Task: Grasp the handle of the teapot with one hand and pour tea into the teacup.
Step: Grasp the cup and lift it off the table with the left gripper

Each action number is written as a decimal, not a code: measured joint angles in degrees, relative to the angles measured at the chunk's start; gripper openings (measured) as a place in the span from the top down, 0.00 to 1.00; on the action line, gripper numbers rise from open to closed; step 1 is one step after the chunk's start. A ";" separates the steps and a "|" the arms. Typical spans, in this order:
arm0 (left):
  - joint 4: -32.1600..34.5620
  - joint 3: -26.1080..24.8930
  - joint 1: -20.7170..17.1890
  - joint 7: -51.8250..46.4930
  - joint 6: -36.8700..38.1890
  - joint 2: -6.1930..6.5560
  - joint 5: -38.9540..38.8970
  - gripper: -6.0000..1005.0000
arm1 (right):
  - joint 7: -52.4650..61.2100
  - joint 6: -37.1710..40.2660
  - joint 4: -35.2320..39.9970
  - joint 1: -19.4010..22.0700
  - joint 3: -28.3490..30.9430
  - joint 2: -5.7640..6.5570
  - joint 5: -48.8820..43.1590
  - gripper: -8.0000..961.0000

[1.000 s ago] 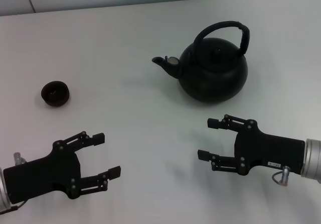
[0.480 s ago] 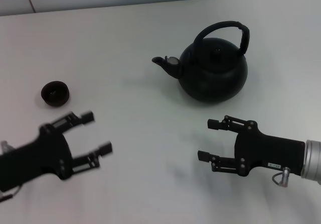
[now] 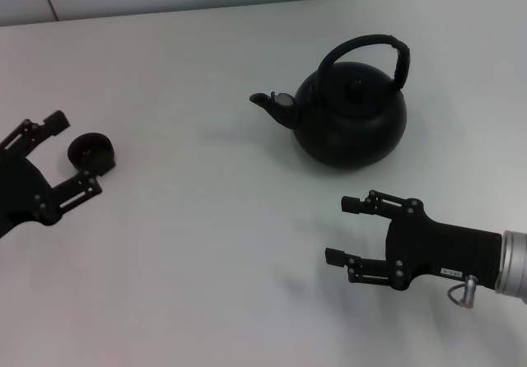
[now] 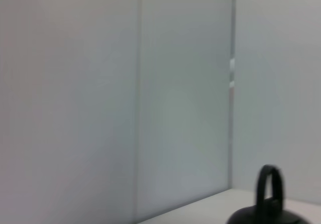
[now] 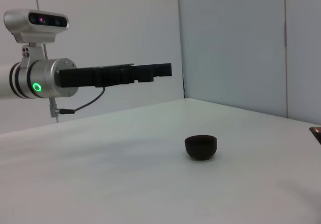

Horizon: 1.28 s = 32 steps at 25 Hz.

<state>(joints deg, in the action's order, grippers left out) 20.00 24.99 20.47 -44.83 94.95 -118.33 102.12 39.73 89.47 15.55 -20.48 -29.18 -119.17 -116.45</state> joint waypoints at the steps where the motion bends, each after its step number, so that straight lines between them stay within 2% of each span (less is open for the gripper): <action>1: 0.00 0.00 0.00 0.00 0.00 0.00 0.00 0.15 | 0.00 0.00 0.00 0.00 0.00 0.02 0.00 0.18; 6: -0.02 -1.03 0.01 2.03 -5.94 0.16 -0.01 0.15 | 0.00 -0.15 0.00 0.00 0.00 0.05 0.00 0.18; 9: -0.02 -1.03 0.01 2.03 -5.94 0.16 -0.01 0.15 | 0.00 -0.20 0.03 -0.04 0.00 0.06 0.00 0.19; 11: 0.24 -0.73 -0.05 3.23 -10.81 0.32 0.29 0.15 | 0.00 -0.25 0.04 -0.08 0.00 0.08 0.00 0.19; 13: 0.27 -0.67 -0.05 3.31 -11.46 0.35 0.34 0.15 | 0.00 -0.31 0.03 -0.13 0.00 0.08 0.00 0.19; 24: 0.07 3.84 -0.08 3.44 -21.01 0.43 0.86 0.15 | 0.00 -0.35 0.05 -0.32 0.20 0.08 -0.01 0.19; 32: -0.02 3.85 0.03 3.44 -23.49 0.26 0.89 0.15 | 0.00 -0.35 0.01 -0.35 0.36 0.09 -0.01 0.19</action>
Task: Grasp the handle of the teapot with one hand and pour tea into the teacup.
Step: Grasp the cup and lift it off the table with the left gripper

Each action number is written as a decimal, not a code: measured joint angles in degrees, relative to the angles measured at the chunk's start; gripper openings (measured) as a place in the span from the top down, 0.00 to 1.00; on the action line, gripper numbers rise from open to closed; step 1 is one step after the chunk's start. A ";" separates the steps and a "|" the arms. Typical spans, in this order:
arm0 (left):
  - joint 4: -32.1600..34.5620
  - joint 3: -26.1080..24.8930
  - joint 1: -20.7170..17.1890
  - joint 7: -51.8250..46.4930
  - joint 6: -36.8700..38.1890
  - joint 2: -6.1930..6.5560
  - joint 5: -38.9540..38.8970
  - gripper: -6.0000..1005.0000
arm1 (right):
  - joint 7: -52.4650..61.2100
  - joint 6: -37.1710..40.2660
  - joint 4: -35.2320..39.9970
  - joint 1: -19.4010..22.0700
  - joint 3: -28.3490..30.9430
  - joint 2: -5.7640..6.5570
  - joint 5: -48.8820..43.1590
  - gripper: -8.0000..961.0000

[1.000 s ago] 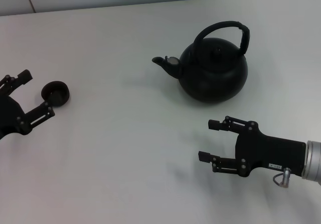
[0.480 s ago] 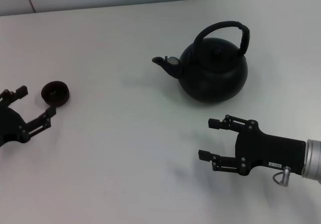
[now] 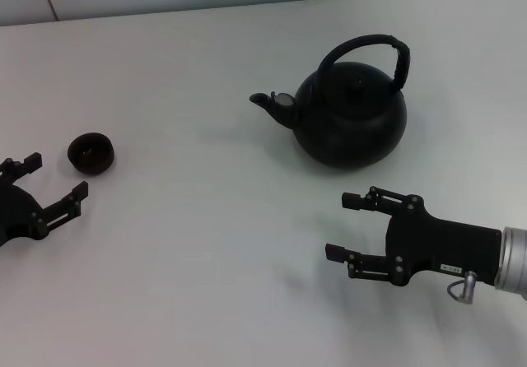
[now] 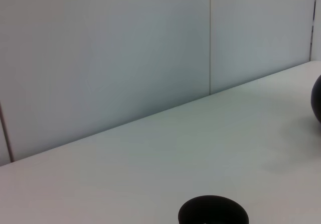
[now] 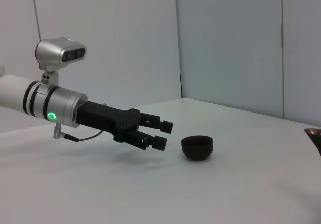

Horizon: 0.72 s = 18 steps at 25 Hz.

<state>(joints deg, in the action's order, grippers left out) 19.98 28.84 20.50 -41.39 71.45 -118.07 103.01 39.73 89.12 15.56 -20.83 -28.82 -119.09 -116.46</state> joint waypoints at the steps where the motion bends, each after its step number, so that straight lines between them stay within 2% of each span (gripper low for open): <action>1: -0.02 -0.02 0.10 0.00 -0.27 -0.01 0.00 0.15 | 0.00 0.00 -0.01 -0.02 0.00 0.00 0.00 0.19; 18: -1.85 -0.01 2.04 0.05 -2.03 -0.29 -0.36 0.15 | 0.00 0.01 -0.01 -0.19 0.06 -0.09 0.00 0.19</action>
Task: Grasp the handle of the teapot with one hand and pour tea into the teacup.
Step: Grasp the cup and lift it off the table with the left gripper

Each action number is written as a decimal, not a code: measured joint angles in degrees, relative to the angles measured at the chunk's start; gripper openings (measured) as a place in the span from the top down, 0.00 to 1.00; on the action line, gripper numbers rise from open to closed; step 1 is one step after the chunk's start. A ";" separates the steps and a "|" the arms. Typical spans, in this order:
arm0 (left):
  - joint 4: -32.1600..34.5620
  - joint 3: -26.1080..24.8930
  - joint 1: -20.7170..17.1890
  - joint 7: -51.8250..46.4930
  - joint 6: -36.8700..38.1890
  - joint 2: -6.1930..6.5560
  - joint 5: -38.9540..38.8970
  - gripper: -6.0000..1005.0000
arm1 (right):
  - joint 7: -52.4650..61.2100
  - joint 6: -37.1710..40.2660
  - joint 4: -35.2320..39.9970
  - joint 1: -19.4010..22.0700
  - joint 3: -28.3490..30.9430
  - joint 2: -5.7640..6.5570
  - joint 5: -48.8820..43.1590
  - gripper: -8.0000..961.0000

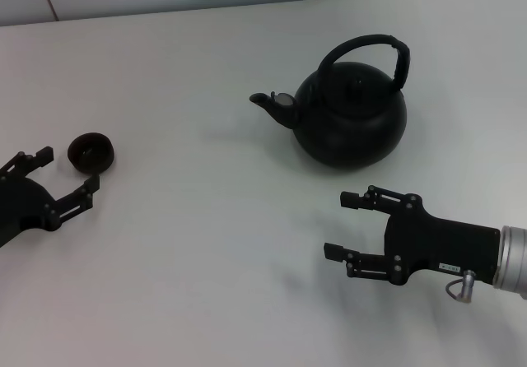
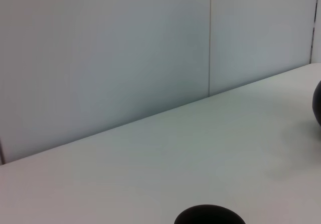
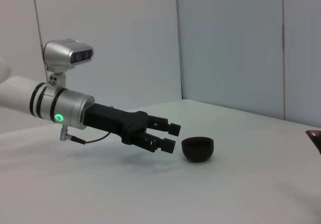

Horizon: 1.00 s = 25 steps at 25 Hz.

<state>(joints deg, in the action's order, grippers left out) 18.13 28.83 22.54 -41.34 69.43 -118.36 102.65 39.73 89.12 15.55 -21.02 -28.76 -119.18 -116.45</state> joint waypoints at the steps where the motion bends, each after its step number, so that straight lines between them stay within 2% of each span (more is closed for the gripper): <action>1: 0.00 0.00 0.00 0.00 0.00 0.00 0.00 0.15 | 0.00 0.00 0.00 0.00 0.01 0.00 0.00 0.19; 25: -2.45 0.00 3.89 0.12 -5.32 -0.11 -0.03 0.15 | 0.00 0.42 -0.18 0.11 -0.24 0.00 0.00 0.19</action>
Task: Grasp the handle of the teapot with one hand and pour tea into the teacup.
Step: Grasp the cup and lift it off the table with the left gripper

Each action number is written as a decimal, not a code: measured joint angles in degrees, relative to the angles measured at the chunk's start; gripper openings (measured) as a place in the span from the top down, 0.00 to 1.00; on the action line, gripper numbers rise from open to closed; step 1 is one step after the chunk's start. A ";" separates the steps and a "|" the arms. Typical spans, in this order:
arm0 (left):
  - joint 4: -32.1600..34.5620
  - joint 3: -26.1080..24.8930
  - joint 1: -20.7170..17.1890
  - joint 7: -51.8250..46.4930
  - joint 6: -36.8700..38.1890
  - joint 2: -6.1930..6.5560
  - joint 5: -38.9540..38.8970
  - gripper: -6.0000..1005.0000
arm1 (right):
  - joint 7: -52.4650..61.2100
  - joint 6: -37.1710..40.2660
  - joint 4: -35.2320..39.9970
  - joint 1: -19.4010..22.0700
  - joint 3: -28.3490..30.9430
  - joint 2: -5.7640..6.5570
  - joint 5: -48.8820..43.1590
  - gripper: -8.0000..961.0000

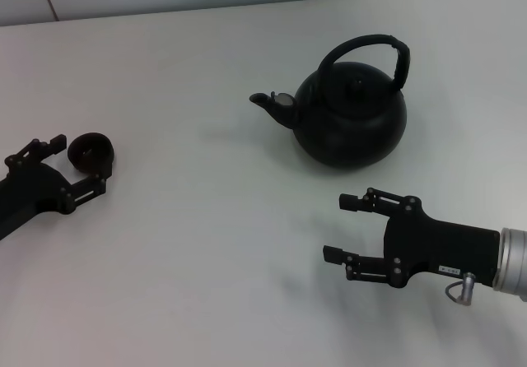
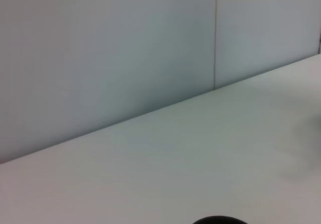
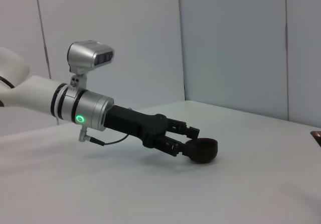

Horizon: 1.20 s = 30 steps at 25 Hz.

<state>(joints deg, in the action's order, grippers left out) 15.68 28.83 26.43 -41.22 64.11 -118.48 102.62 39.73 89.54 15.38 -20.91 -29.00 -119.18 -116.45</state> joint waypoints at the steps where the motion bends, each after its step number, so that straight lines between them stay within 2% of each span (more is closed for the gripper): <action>1: 0.00 0.00 0.28 0.00 -0.40 0.00 -0.01 0.15 | 0.00 0.04 0.00 0.00 0.03 0.00 0.00 0.19; 30: -1.98 0.00 3.03 0.00 -4.49 -0.15 -0.08 0.15 | 0.00 0.20 -0.09 -0.07 0.18 0.09 0.00 0.20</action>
<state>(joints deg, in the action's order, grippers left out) 13.70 28.83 29.45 -41.22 59.62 -118.63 102.54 39.73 89.74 15.29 -20.98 -28.83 -119.09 -116.45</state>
